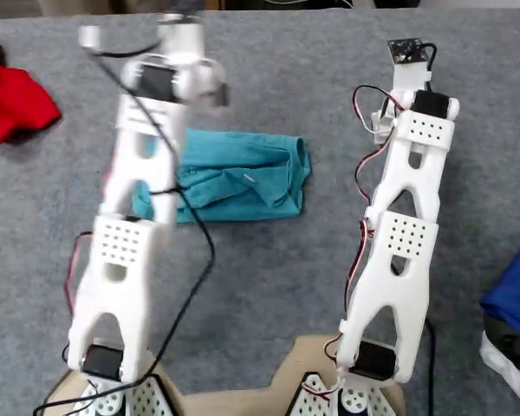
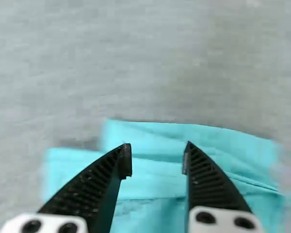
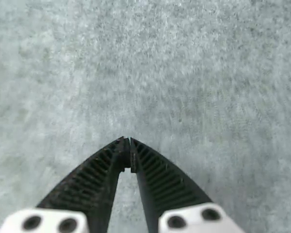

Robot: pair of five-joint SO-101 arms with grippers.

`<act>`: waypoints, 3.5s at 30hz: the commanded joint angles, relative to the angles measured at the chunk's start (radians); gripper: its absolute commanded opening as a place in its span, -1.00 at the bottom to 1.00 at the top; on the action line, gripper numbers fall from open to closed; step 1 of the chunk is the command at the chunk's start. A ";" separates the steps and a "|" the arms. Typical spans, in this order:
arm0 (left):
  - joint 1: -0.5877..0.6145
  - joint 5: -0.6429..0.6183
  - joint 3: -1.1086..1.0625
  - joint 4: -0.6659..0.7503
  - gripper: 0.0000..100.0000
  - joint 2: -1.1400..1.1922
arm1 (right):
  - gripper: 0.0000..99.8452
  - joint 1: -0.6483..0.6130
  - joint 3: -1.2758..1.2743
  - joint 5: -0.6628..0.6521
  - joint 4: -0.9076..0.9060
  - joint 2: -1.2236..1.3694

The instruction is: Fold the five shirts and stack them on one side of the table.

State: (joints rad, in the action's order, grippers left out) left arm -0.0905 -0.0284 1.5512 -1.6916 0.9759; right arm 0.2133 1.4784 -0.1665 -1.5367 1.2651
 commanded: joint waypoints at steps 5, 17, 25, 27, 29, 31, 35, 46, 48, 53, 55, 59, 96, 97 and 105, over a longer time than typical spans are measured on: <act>0.146 0.143 -0.224 -0.049 -0.68 -0.064 | -0.97 -0.157 0.189 -0.075 -0.227 -0.076; 0.163 0.204 -0.471 0.014 -0.68 -0.059 | -0.98 -0.240 0.113 -0.091 -0.187 -0.045; 0.229 0.212 -0.396 0.091 -0.67 -0.041 | -0.98 -0.243 0.114 -0.091 -0.180 -0.025; 0.236 0.222 -0.362 0.091 -0.67 -0.039 | -0.98 -0.243 0.114 -0.091 -0.180 -0.024; 0.232 0.253 -0.341 0.091 -0.67 -0.038 | -0.98 -0.243 0.114 -0.091 -0.178 -0.024; 0.224 0.269 -0.339 0.101 -0.67 -0.036 | -0.98 -0.243 0.114 -0.091 -0.173 -0.024; 0.199 0.270 -0.370 0.175 -0.67 0.002 | -0.98 -0.243 0.114 -0.091 -0.166 -0.022; 0.198 0.267 -0.373 0.203 -0.68 0.117 | -0.98 -0.239 0.114 -0.091 -0.166 -0.022; 0.204 0.267 -0.373 0.203 -0.68 0.116 | -0.98 -0.239 0.114 -0.091 -0.166 -0.022; 0.201 0.267 -0.373 0.203 -0.73 0.113 | -0.98 -0.239 0.114 -0.091 -0.166 -0.022; 0.196 0.267 -0.373 0.204 -0.82 0.117 | -0.98 -0.239 0.114 -0.091 -0.166 -0.022; 0.183 0.267 -0.373 0.209 -0.96 0.120 | -0.98 -0.239 0.114 -0.091 -0.160 -0.021; -0.356 0.112 -0.032 -0.068 -0.96 -0.105 | -0.97 -0.085 0.113 -0.095 -0.095 -0.022; -0.367 0.112 -0.052 -0.068 -0.96 -0.105 | -0.97 -0.079 0.113 -0.092 -0.095 -0.024; -0.413 0.112 -0.184 -0.068 -0.96 -0.110 | -0.97 -0.056 0.113 -0.092 -0.087 -0.025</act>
State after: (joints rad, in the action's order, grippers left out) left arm -0.4895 0.0867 1.3825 -1.7484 0.9390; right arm 0.1366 1.5904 -0.2509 -1.6425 1.2467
